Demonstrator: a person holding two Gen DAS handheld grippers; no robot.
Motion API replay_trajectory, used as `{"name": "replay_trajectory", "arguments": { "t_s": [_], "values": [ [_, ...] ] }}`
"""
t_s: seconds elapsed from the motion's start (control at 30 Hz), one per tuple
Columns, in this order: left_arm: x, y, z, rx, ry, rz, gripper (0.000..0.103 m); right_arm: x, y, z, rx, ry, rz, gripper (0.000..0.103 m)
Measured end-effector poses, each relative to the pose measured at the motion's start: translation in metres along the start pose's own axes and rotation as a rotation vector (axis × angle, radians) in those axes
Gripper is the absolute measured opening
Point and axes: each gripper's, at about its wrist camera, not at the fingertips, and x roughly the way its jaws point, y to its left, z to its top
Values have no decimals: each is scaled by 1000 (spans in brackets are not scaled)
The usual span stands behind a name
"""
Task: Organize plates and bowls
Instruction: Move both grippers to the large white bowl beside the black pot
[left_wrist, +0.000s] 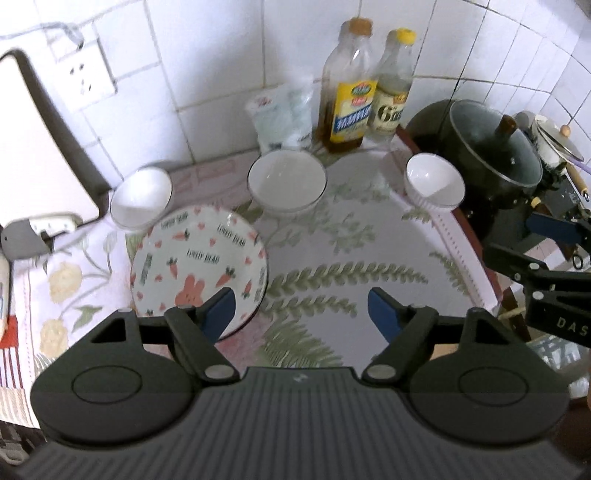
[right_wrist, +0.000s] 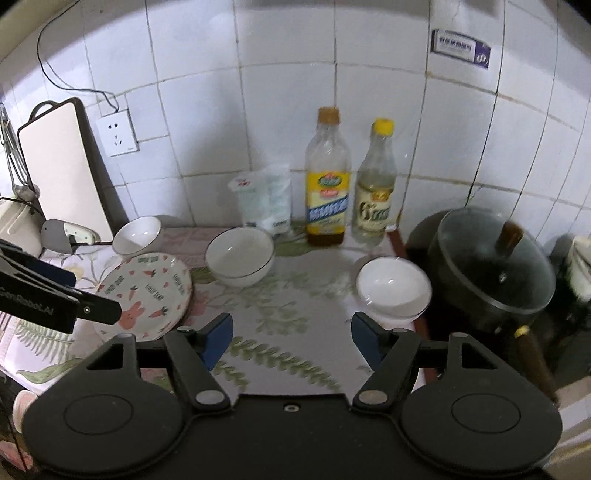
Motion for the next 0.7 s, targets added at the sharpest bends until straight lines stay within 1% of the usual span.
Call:
{"name": "replay_trajectory", "arguments": {
  "t_s": [0.07,0.23,0.37,0.47,0.57,0.7],
  "values": [
    [0,-13,9,3,-13,8,81,-1,-10,3,-15,-21,6,87],
    [7,-41,30,-14,-31,1,82,11,-38,6,-43,-58,18,88],
    [20,-60,45,-32,-48,1,84,35,-61,-4,-16,-97,44,89],
    [30,-74,54,-43,-58,-12,87,61,-79,-15,31,-131,20,89],
    [46,-91,64,-42,-75,-33,87,93,-96,-27,97,-112,-27,89],
    [80,-106,75,-90,-105,-79,87,132,-111,-48,157,-81,-5,89]
  ]
}}
